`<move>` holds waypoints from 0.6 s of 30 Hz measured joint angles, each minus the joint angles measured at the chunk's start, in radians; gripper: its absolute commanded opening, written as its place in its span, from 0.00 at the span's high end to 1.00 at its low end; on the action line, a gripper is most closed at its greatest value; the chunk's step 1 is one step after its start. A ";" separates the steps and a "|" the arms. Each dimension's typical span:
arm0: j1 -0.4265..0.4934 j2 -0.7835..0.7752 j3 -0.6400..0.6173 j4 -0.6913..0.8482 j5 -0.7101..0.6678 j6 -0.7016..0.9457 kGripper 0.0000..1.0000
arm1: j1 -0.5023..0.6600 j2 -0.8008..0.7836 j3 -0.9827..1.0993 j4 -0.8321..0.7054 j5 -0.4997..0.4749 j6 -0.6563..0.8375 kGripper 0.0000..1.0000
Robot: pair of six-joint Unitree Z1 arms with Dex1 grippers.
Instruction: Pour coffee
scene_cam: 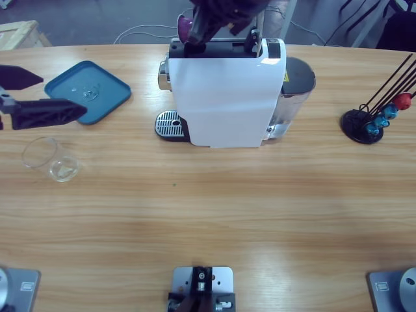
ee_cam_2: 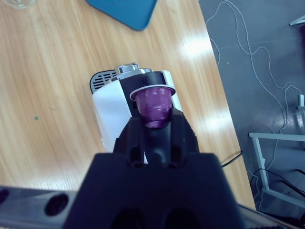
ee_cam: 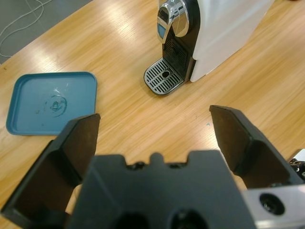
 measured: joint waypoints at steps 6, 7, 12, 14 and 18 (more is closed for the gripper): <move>0.000 0.017 0.001 -0.008 0.000 -0.001 0.00 | -0.001 0.029 0.000 -0.002 0.000 0.000 1.00; 0.000 0.018 0.001 -0.008 0.000 -0.001 0.00 | -0.001 0.029 0.000 -0.002 0.000 0.000 1.00; 0.000 0.024 0.001 -0.011 0.000 -0.005 0.00 | -0.001 0.029 0.001 -0.002 0.000 0.000 1.00; 0.000 0.024 0.001 -0.012 0.000 -0.005 0.00 | -0.001 0.029 0.001 -0.002 0.000 0.000 1.00; 0.000 0.024 0.003 -0.012 0.000 -0.008 0.00 | -0.003 0.030 0.001 -0.001 -0.001 0.000 0.35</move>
